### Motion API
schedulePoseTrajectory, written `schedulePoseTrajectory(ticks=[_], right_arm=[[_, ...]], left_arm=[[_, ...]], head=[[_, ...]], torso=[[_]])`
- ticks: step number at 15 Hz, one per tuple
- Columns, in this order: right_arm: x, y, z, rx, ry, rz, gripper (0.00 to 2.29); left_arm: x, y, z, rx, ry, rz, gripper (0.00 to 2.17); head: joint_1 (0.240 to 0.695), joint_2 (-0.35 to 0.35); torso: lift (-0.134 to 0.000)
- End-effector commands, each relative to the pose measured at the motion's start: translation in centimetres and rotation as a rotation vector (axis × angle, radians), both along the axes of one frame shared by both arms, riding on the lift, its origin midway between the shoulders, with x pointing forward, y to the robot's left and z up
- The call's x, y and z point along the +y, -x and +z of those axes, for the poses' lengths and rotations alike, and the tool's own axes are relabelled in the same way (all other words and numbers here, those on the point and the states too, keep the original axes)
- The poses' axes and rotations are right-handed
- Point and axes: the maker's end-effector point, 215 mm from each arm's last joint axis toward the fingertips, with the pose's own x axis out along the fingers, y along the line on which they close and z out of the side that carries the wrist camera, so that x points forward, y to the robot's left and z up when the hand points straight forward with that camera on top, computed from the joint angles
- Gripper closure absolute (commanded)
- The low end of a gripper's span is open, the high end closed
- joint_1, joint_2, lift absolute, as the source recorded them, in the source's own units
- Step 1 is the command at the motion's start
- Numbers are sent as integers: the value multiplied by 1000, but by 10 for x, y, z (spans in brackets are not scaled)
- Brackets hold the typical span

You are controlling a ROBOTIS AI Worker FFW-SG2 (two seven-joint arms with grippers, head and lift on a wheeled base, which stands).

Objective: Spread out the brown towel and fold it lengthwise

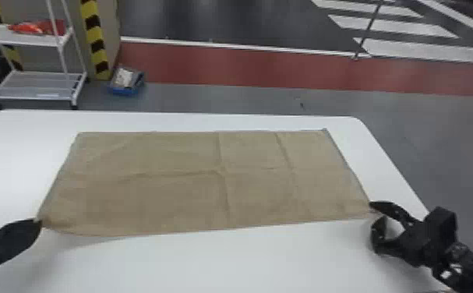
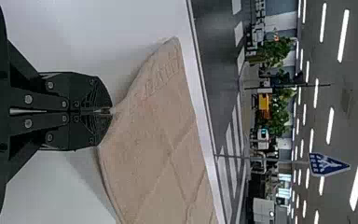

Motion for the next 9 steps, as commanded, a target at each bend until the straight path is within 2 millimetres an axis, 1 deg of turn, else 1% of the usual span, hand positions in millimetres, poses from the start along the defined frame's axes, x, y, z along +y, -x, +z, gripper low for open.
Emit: schedulePoseTrajectory(ticks=[1, 3, 4, 5, 7, 9], right_arm=[[0, 1, -8, 33, 6, -2, 647], [-2, 1, -8, 35, 2, -5, 1038], [-4, 1, -2, 21, -3, -7, 1197], [-5, 2, 4, 7, -12, -9, 1298], [-9, 2, 30, -43, -37, -12, 1301], [-14, 1, 61, -96, -73, -13, 1301]], left_arm=[[0, 0, 1, -3, -1, 0, 1258], [0, 0, 2, -3, -2, 2, 1258], [1, -1, 2, -4, -3, 5, 1258], [1, -2, 4, -7, -5, 8, 1258], [-1, -5, 12, -21, -5, 10, 1258], [5, -7, 23, -36, 5, 40, 1258]], head=[[695, -168], [695, -167], [695, -167], [695, -168], [695, -169], [695, -173]], torso=[[-125], [-125], [-125], [-125], [-125], [-125]])
